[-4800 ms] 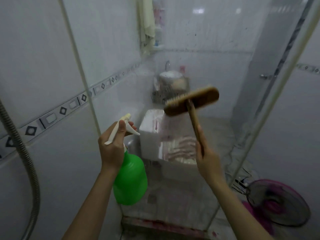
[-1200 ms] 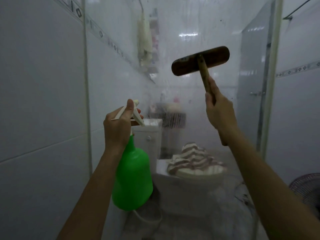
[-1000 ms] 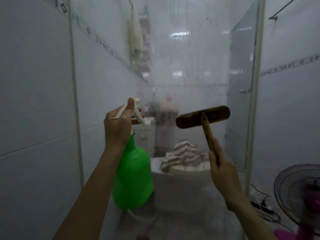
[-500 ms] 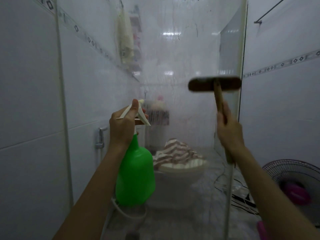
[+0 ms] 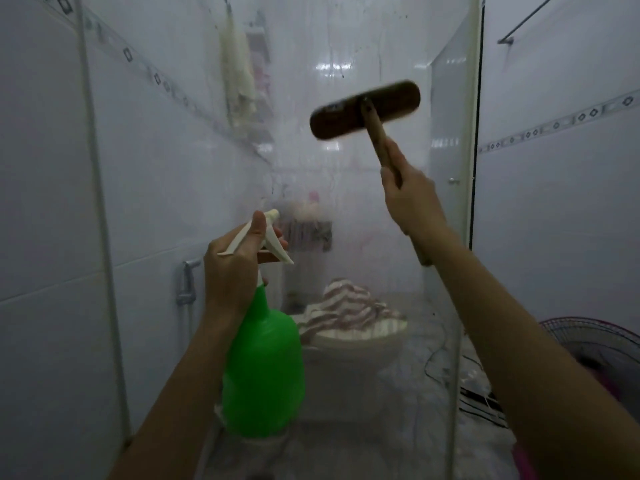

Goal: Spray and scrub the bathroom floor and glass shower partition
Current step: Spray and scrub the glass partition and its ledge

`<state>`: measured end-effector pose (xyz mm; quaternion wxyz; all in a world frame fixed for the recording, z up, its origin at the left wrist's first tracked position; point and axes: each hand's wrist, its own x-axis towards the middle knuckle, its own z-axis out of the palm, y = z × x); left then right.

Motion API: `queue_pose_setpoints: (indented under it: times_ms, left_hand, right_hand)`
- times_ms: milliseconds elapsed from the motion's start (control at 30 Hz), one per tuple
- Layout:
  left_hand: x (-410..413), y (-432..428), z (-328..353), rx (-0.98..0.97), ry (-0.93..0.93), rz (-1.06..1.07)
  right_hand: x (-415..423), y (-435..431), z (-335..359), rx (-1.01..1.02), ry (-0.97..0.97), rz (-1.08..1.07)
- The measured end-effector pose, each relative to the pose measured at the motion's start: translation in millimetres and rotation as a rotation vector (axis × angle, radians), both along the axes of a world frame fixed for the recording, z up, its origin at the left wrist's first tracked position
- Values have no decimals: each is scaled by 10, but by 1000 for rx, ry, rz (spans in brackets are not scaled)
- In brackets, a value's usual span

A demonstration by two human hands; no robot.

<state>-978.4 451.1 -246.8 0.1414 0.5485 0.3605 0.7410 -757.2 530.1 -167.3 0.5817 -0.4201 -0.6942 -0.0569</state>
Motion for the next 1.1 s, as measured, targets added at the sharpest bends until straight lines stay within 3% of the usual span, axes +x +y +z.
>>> queue_pose_setpoints:
  times_ms: [67, 200, 267, 333, 500, 600, 667, 733, 800, 900, 967, 1100]
  left_hand:
    - [2, -1, -107, -7, -22, -2]
    - [-89, 33, -426, -16, -55, -28]
    - [-132, 65, -575, -67, -75, -31]
    - [-132, 104, -680, -105, -67, -28]
    - [-45, 213, -855, -124, -51, -18]
    - [-22, 243, -973, -108, -87, -36]
    - [-21, 238, -1031, -113, -82, -65]
    - [-13, 219, -1088, -127, -75, -97]
    - [-11, 210, -1132, -143, -78, -105]
    - [-22, 217, -1215, -152, -101, -103]
    - [-15, 233, -1282, -149, -122, -98]
    - [0, 333, -1479, -135, -121, -140]
  right_hand:
    - [-38, 73, -231, 23, 2, -31]
    - [76, -236, -2375, -125, 71, -89]
    - [120, -545, -2955, -247, 57, -113]
    - [168, -483, -2731, -226, 62, -120]
    - [130, 24, -1365, -3, 74, -75]
    - [136, -71, -2219, -71, 64, -81]
    - [157, -358, -3167, -199, 26, -92]
    - [180, -606, -3589, -324, -1, -60]
    - [182, -462, -3265, -281, 13, -81]
    - [189, -88, -2249, -106, 81, -115]
    - [249, 21, -2048, -49, 142, -113]
    - [470, -316, -3337, -191, 232, -141]
